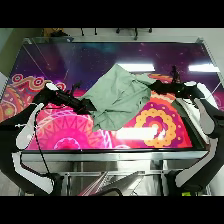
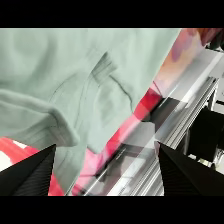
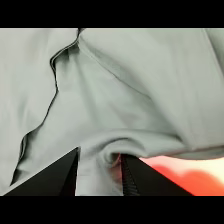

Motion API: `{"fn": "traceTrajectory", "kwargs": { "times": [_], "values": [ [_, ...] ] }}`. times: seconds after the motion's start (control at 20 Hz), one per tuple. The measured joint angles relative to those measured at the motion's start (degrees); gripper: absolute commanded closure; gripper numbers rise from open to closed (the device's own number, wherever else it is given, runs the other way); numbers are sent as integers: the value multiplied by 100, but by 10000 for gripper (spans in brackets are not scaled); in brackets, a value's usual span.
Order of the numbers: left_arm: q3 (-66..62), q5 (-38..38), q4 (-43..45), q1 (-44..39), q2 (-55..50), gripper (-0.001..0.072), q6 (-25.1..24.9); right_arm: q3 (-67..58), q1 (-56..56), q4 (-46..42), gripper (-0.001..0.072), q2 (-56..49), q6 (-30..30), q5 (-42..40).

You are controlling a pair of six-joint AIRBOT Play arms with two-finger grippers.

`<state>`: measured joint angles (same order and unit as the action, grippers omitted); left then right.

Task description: Fold the shirts.

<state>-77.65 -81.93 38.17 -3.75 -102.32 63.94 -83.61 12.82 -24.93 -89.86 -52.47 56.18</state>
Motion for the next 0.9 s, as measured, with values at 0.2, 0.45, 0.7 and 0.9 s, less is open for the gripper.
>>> {"fn": "traceTrajectory", "kwargs": {
  "times": [0.2, 0.45, 0.7, 0.9],
  "values": [
    [-109, -103, 35, 57, -2, 5, 122, -31, 420, -518, 381, 286, -505, 1043],
    [151, -24, 192, 70, -13, 5, 199, 883, 476, -807, 372, 973, -802, 1952],
    [219, 177, 262, -61, -81, 6, 291, 3008, -442, -852, 371, 2277, -951, 1631],
    [225, 450, 337, -249, -184, 264, 452, 4273, -1609, -483, 371, 2896, -994, 374]
  ]
}}
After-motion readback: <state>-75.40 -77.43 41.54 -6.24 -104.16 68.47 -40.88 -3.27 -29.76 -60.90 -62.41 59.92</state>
